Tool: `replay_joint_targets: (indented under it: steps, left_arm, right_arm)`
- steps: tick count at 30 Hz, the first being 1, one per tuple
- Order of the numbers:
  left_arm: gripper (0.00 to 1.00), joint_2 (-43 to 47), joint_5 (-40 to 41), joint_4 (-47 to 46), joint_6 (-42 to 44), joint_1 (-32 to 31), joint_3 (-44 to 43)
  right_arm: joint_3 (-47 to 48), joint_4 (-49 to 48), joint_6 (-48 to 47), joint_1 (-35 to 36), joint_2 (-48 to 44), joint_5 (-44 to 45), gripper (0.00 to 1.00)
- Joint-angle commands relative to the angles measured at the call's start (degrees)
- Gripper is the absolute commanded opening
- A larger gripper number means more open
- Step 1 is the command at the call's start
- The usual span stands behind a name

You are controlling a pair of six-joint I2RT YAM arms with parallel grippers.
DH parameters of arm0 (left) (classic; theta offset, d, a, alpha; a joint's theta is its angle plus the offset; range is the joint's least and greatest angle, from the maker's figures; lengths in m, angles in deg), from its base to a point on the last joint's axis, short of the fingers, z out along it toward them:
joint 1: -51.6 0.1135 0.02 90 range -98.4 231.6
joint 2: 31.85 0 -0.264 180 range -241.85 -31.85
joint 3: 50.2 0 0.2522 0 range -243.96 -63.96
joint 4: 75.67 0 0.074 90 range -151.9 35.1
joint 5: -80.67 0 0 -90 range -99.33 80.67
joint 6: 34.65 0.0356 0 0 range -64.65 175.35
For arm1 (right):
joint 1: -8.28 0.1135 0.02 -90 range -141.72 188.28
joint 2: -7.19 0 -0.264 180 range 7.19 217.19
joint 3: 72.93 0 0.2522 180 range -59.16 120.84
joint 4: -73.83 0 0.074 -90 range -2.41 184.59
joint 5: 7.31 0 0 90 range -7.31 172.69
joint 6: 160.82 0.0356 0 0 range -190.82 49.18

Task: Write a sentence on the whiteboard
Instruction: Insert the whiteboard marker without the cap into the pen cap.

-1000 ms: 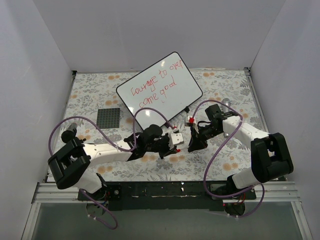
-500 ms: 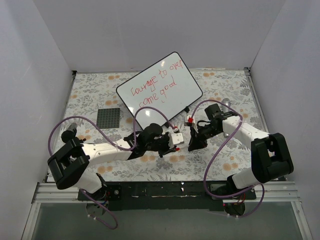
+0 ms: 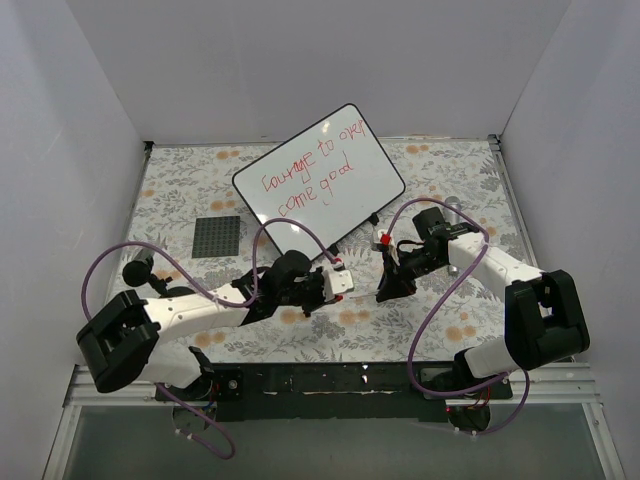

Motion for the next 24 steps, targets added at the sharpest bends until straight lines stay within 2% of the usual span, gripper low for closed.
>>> replay_joint_targets:
  steps: [1,8,24]
  left_arm:
    - [0.00,-1.5,-2.2,-0.1,1.0,0.2,-2.2]
    - [0.00,-4.2,-4.8,-2.1,0.3,0.1,-3.5]
    - [0.00,-3.9,-5.7,-3.4,-0.5,-0.1,-2.8]
  right_arm:
    - [1.9,1.7,-1.7,-0.1,-1.5,-3.2,0.01]
    - [1.7,1.1,-1.0,-0.1,-0.8,-3.2,0.01]
    - [1.2,-1.0,1.3,0.1,0.6,-1.3,0.01]
